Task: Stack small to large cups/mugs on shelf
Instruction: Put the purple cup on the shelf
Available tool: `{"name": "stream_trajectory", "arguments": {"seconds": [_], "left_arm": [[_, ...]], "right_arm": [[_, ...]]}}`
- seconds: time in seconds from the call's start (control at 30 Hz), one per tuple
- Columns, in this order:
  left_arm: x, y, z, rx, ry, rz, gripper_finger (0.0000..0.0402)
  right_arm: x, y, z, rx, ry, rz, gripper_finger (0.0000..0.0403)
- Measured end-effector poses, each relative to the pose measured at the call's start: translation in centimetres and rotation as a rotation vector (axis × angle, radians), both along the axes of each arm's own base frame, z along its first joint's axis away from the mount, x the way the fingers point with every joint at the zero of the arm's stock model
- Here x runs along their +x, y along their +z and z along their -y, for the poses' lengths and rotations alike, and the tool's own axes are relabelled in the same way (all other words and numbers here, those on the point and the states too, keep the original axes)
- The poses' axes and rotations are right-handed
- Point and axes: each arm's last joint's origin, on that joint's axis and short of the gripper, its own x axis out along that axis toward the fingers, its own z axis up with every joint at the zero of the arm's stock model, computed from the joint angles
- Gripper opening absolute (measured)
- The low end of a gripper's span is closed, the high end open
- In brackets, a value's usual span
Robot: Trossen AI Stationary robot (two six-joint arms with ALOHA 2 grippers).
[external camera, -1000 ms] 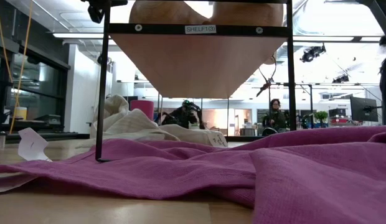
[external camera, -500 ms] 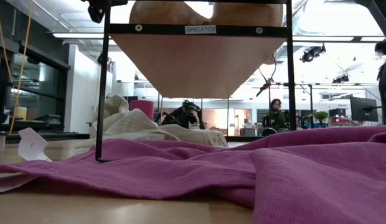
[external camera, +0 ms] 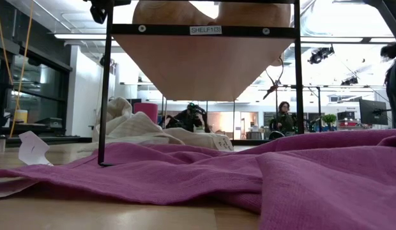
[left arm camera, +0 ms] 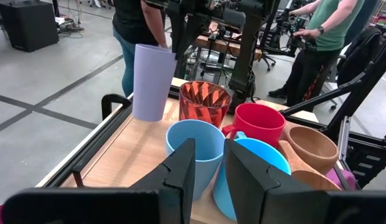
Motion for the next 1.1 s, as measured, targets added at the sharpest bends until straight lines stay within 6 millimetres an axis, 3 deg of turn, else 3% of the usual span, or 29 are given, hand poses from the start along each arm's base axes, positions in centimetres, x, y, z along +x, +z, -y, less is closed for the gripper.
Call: {"name": "stream_trajectory", "arguments": {"seconds": [1.1], "left_arm": [[0.00,0.00,0.00,0.000,0.001,0.001,0.0074]], "right_arm": [[0.15,-0.44,-0.01,0.046,0.018,-0.013,0.0000]]}}
